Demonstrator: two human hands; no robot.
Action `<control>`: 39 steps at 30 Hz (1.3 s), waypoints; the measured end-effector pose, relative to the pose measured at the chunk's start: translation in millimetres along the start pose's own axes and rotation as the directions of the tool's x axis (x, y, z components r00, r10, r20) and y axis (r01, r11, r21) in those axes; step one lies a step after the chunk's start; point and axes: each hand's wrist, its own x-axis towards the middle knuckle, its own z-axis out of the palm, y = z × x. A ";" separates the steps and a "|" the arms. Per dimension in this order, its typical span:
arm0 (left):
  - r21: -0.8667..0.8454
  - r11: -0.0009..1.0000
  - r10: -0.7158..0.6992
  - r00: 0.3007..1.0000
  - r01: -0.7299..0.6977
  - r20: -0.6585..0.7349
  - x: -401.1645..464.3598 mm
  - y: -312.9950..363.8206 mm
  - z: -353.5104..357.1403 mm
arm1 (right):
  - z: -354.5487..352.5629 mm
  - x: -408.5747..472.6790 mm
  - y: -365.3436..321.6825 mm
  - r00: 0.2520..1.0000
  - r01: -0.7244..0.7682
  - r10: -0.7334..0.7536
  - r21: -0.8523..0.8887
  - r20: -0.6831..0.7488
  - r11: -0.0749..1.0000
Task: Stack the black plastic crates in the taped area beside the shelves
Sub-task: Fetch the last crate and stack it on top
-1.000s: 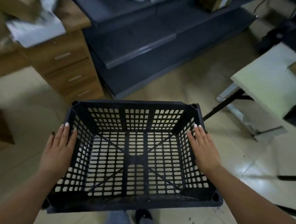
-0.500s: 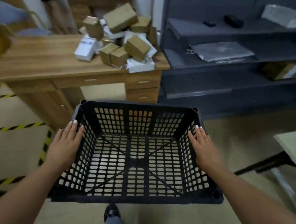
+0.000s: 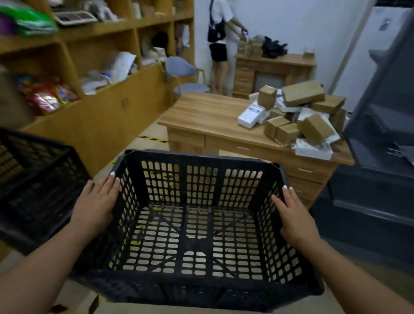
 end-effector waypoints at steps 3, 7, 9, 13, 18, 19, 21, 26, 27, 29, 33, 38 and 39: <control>0.002 0.998 -0.069 0.998 0.069 -0.005 -16.9 -62.0 -1.2 | -12.7 11.0 -62.8 0.999 0.036 -0.036 -0.019 -0.038 0.999; 0.029 0.991 -0.133 0.991 0.133 -0.005 -37.1 -147.7 -5.4 | -26.4 20.1 -145.5 0.994 0.061 -0.066 -0.049 -0.093 0.997; 0.040 0.988 -0.147 0.989 0.148 -0.026 -46.3 -190.6 -7.9 | -36.4 26.1 -186.4 0.991 0.082 -0.086 -0.051 -0.102 0.995; 0.038 0.984 -0.172 0.985 0.173 -0.026 -60.8 -267.3 -12.1 | -57.6 38.7 -259.3 0.984 0.128 -0.133 -0.049 -0.121 0.991; 0.034 0.979 -0.198 0.979 0.199 -0.050 -64.6 -340.5 -15.7 | -79.4 52.7 -325.7 0.972 0.165 -0.174 -0.073 -0.157 0.984; 0.026 0.979 -0.202 0.978 0.204 -0.058 -63.7 -351.7 -15.9 | -83.1 55.8 -336.2 0.970 0.169 -0.180 -0.075 -0.164 0.983; 0.017 0.976 -0.216 0.974 0.218 -0.063 -61.0 -370.8 -14.8 | -87.9 63.4 -355.8 0.965 0.181 -0.193 -0.079 -0.176 0.980; 0.063 0.969 -0.235 0.971 0.237 -0.036 -45.2 -408.0 -2.0 | -90.4 96.3 -399.9 0.959 0.192 -0.204 -0.078 -0.196 0.978; 0.069 0.969 -0.237 0.971 0.238 -0.027 -39.3 -414.5 0.2 | -89.2 106.3 -407.2 0.959 0.195 -0.207 -0.079 -0.192 0.978; 0.074 0.966 -0.247 0.969 0.248 -0.020 -24.4 -426.4 4.7 | -86.4 129.1 -420.3 0.957 0.215 -0.223 -0.066 -0.187 0.974; 0.094 0.958 -0.270 0.963 0.271 -0.017 9.9 -449.2 14.6 | -86.6 173.2 -445.9 0.949 0.249 -0.256 -0.061 -0.186 0.967; 0.086 0.956 -0.280 0.959 0.282 -0.030 57.0 -477.8 23.2 | -89.6 219.5 -475.5 0.944 0.265 -0.272 -0.062 -0.185 0.962; 0.087 0.955 -0.282 0.959 0.283 -0.031 66.2 -483.3 25.1 | -89.9 229.1 -480.4 0.942 0.274 -0.281 -0.064 -0.182 0.960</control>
